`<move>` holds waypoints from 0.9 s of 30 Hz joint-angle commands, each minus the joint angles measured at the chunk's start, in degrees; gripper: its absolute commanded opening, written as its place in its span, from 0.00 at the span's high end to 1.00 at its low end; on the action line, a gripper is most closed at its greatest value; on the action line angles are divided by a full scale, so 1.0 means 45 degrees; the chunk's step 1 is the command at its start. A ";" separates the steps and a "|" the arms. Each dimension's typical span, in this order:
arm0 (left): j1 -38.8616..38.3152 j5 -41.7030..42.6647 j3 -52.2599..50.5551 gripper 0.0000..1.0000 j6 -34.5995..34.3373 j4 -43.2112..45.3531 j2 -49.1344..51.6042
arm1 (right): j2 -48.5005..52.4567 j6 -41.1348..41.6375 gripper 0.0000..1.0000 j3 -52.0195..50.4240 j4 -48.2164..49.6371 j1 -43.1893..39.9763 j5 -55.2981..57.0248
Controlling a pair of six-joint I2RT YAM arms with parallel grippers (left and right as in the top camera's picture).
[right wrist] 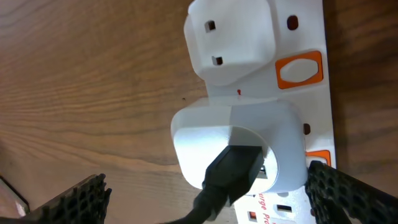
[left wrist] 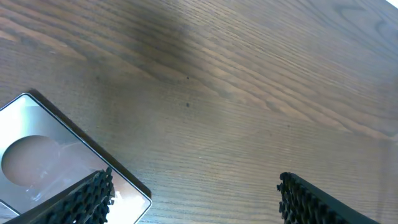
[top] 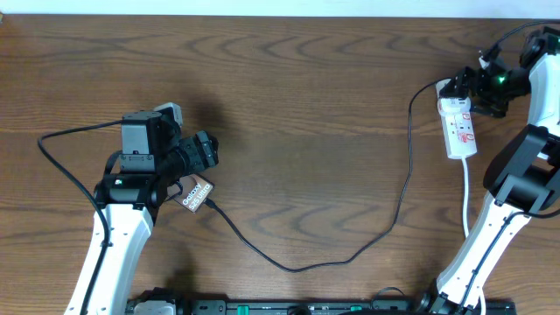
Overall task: Plug charger to phone and switch on socket
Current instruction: 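Press the orange switch beside the plugged-in charger with the right gripper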
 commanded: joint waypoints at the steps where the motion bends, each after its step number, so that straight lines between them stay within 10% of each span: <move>1: -0.0029 -0.0126 0.0369 0.16 0.0228 -0.0015 0.0078 | 0.0403 0.0296 0.02 0.0136 -0.0107 0.0209 -0.0039; 27: -0.0029 -0.0126 0.0369 0.16 0.0228 -0.0019 0.0078 | 0.0403 0.0330 0.01 -0.0933 0.0253 0.0223 -0.0044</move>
